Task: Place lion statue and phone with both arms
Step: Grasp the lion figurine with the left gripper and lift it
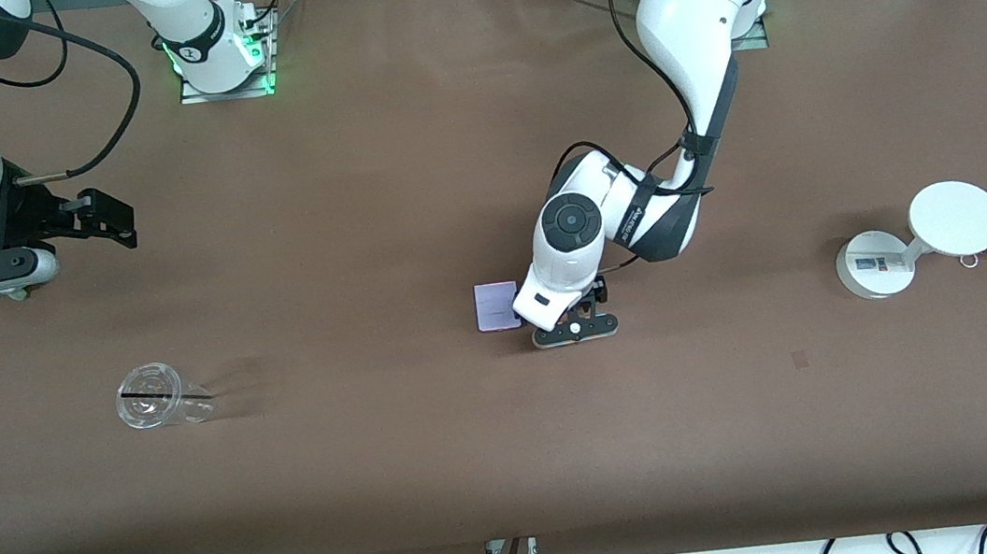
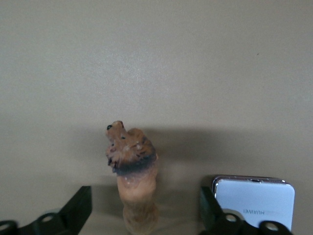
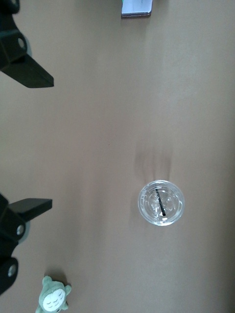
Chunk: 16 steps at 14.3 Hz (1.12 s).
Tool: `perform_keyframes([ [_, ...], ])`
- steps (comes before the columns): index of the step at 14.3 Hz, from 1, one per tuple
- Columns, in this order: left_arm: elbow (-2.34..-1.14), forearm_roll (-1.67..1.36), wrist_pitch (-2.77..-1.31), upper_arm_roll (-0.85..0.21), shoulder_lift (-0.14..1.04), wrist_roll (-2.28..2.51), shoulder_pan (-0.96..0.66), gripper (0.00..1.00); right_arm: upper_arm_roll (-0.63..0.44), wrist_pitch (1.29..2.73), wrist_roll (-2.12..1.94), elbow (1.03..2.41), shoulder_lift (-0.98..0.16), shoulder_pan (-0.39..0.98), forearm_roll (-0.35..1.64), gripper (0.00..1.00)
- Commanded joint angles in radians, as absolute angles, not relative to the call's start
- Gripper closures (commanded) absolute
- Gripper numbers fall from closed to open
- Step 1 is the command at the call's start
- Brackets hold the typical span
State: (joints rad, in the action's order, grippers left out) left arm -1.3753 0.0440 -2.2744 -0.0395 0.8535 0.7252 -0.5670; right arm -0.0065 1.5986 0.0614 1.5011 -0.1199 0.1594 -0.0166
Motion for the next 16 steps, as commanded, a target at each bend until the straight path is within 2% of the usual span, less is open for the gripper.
perform_keyframes([
  [1, -1.328, 0.072, -2.27, -0.025, 0.873, 0.742, -0.58, 0.24, -0.006, 1.594, 0.057, 1.486, -0.121, 0.156, -0.009, 0.0],
  [2, -1.327, 0.071, -2.27, -0.025, 0.874, 0.744, -0.58, 0.39, -0.006, 1.594, 0.057, 1.486, -0.123, 0.156, -0.009, 0.0],
  [3, -1.327, 0.071, -2.27, -0.025, 0.874, 0.744, -0.58, 0.44, -0.006, 1.594, 0.057, 1.486, -0.121, 0.156, -0.009, 0.0],
  [5, -1.327, 0.072, -2.27, -0.025, 0.874, 0.742, -0.58, 0.68, -0.006, 1.594, 0.058, 1.486, -0.123, 0.156, -0.009, 0.0],
  [8, -1.327, 0.074, -2.27, -0.023, 0.874, 0.739, -0.58, 0.98, -0.006, 1.595, 0.057, 1.486, -0.121, 0.156, -0.009, 0.0],
  [16, -1.328, 0.075, -2.218, -0.023, 0.773, 0.669, -0.474, 1.0, -0.006, 1.594, 0.058, 1.486, -0.121, 0.158, -0.009, 0.0],
])
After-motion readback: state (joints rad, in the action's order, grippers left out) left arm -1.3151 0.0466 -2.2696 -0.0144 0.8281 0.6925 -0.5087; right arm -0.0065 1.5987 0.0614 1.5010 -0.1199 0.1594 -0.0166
